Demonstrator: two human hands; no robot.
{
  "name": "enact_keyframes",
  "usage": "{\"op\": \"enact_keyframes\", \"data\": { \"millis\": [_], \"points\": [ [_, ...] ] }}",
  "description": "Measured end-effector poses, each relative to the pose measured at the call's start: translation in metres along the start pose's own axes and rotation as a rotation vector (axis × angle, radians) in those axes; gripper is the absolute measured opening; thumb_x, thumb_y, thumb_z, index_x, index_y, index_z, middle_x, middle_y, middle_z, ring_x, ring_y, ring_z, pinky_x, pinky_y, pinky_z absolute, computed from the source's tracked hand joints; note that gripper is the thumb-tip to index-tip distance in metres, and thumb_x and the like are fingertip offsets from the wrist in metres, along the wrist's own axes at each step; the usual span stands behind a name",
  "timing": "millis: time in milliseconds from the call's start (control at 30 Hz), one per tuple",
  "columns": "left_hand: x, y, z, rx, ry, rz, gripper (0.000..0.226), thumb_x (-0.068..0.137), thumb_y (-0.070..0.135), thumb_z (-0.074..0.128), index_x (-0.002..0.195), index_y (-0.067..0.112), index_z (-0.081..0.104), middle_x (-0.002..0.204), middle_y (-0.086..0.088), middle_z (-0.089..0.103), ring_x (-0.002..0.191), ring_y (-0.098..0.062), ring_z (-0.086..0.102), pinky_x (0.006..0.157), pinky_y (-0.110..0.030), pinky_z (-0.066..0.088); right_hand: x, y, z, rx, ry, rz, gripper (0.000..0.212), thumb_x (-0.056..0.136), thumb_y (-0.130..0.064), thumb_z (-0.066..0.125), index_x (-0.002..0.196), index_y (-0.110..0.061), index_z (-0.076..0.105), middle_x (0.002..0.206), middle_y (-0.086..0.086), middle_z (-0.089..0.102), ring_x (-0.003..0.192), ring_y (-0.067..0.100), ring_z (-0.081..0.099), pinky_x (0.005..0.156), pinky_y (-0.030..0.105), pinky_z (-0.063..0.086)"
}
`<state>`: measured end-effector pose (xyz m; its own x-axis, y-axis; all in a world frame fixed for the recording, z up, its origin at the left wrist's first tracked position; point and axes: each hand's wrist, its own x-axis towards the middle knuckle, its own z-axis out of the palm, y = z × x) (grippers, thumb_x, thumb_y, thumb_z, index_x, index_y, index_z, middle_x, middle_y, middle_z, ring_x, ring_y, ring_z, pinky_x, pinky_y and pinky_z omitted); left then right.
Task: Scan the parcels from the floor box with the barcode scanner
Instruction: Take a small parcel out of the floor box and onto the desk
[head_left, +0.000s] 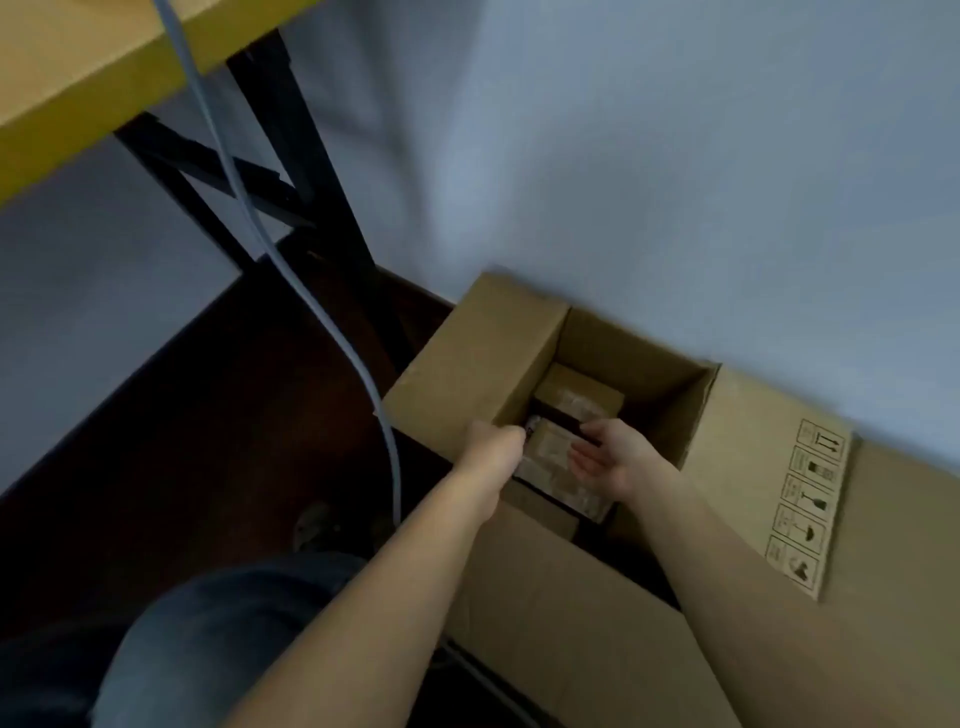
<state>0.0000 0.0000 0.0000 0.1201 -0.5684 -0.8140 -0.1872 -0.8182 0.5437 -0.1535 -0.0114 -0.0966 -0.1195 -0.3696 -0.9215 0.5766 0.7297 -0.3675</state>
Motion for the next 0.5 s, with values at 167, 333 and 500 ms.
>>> {"op": "enact_keyframes", "data": {
  "millis": [167, 333, 500],
  "points": [
    [0.015, -0.013, 0.006, -0.048, 0.003, -0.034, 0.007, 0.097, 0.01, 0.046, 0.093, 0.011, 0.041, 0.078, -0.002, 0.044, 0.074, -0.016, 0.048, 0.067, -0.025, 0.042, 0.019, 0.009, -0.004, -0.057, 0.02, 0.031, 0.023, 0.094, -0.013, 0.055, 0.116, -0.009, 0.059, 0.119, 0.012, 0.059, 0.089, 0.025, 0.059, 0.083, 0.04, 0.051],
    [0.04, -0.016, 0.008, -0.077, 0.006, 0.01, 0.025, 0.097, 0.012, 0.046, 0.073, 0.016, 0.042, 0.076, -0.002, 0.046, 0.068, -0.013, 0.046, 0.079, -0.029, 0.04, 0.047, 0.011, -0.006, -0.171, 0.1, 0.009, 0.037, 0.094, -0.014, 0.055, 0.13, -0.01, 0.048, 0.134, 0.013, 0.049, 0.12, 0.031, 0.051, 0.097, 0.045, 0.048],
    [0.068, -0.024, 0.006, -0.163, 0.058, 0.082, 0.013, 0.099, 0.011, 0.046, 0.11, 0.011, 0.051, 0.098, -0.01, 0.063, 0.072, -0.017, 0.06, 0.066, -0.027, 0.053, 0.072, 0.018, -0.01, -0.363, 0.163, -0.021, 0.045, 0.098, -0.015, 0.049, 0.142, -0.009, 0.04, 0.149, 0.019, 0.039, 0.134, 0.036, 0.038, 0.107, 0.045, 0.036]
  ]
}}
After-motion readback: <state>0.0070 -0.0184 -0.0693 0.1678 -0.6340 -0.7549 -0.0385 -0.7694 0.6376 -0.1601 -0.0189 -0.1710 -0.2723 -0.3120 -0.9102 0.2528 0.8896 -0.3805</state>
